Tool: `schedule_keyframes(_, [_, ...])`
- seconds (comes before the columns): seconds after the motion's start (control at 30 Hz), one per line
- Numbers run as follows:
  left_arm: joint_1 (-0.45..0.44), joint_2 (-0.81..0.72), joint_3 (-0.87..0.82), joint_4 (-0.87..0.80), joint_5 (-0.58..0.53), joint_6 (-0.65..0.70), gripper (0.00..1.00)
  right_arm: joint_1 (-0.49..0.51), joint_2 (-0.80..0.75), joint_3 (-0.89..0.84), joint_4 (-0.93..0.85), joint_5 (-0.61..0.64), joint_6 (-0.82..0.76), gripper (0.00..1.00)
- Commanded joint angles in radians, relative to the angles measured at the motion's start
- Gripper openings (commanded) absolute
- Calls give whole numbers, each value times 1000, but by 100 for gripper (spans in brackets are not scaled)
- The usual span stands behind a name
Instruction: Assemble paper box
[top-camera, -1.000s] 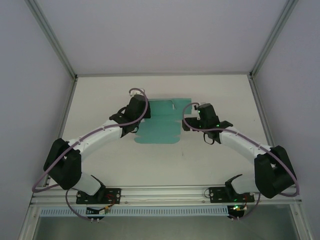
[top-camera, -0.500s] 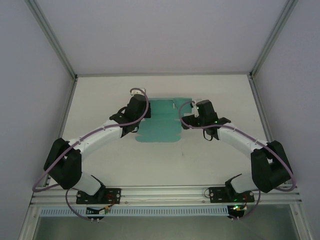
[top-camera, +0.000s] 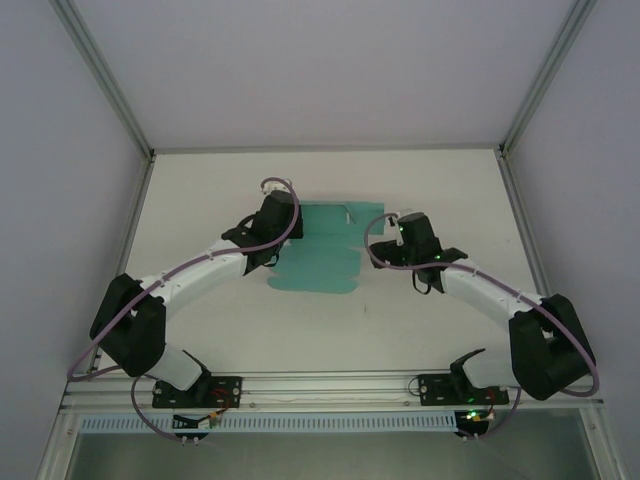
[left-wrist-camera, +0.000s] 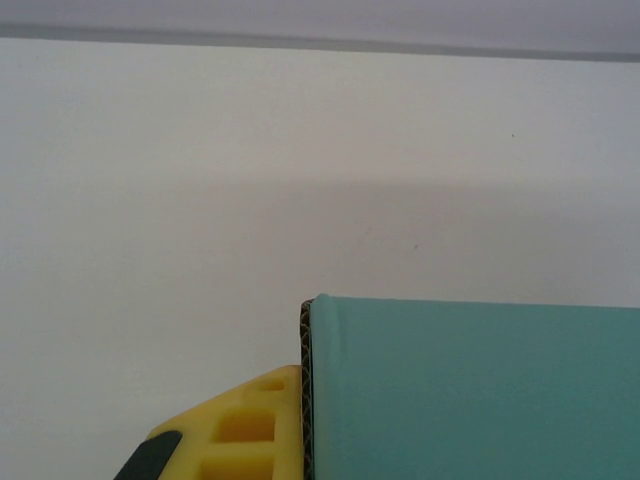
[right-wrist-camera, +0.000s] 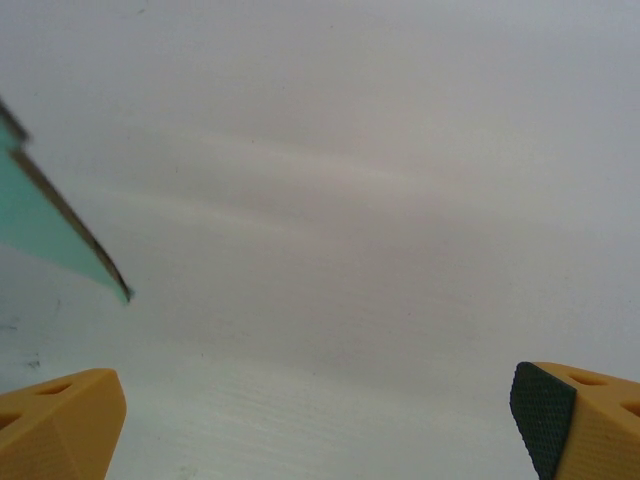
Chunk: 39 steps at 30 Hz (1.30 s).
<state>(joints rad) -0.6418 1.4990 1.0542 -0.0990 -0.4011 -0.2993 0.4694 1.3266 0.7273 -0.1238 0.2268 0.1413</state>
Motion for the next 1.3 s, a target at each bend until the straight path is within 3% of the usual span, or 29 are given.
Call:
schedule_keyframes(0.0, [-8, -41, -4, 16, 22, -17, 0, -8, 1, 25, 50, -3, 18, 100])
schedule_keyframes(0.33, [-8, -48, -19, 21, 36, 5, 0, -11, 42, 102, 101, -154, -27, 100])
schedule_keyframes(0.73, [-10, -15, 0, 26, 78, -22, 0, 45, 137, 169, 137, -217, -32, 100])
schedule_keyframes(0.9, [-11, 24, 63, -47, 66, -96, 0, 103, 205, 177, 216, -102, 27, 100])
schedule_keyframes(1.1, [-11, 41, 74, -30, 119, -129, 0, 190, 310, 223, 254, 152, 39, 100])
schedule_keyframes(1.27, [-10, 49, 75, -40, 103, -133, 0, 209, 334, 214, 303, 201, 73, 100])
